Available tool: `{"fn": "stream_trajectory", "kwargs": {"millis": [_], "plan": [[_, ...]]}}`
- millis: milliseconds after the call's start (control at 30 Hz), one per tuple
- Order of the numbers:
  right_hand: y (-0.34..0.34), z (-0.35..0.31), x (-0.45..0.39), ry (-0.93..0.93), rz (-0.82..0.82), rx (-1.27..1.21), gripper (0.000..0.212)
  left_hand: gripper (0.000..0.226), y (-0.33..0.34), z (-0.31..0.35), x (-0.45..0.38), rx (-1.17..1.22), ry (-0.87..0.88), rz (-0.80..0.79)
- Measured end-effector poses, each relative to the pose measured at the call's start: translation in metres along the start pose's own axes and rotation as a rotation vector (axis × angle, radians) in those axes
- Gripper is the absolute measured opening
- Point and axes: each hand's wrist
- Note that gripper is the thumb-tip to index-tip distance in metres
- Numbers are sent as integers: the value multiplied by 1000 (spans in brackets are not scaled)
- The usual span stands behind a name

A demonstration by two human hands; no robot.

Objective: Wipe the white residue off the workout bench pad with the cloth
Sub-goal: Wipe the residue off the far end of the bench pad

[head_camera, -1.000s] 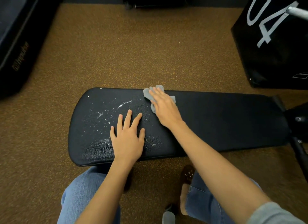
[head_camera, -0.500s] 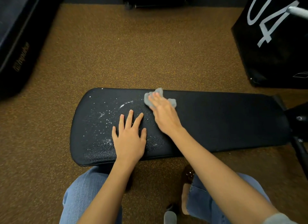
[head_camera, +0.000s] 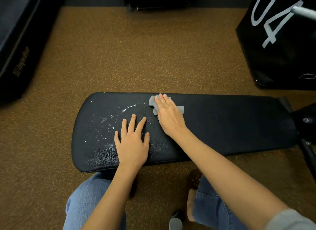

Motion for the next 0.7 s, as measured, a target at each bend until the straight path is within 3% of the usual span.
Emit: {"fn": "stream_trajectory", "kwargs": {"millis": [133,433,567,700], "plan": [[-2,-5,-11,22,-21,1,65,54,0,0,0,-3,-3,-1],[-30,16,127,-108,40,-119,70,54,1,-2,-1,21,5,6],[-29,45,103,57,133,-73,50,53,2,-5,0,22,12,10],[-16,18,103,201,165,-120,53,54,3,-3,0,25,6,9]]}}
Point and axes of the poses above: each hand's wrist, its own x-axis away from the middle knuckle, its own y-axis out of the palm, z = x × y, and after that the axes turned 10 degrees about z, right-handed
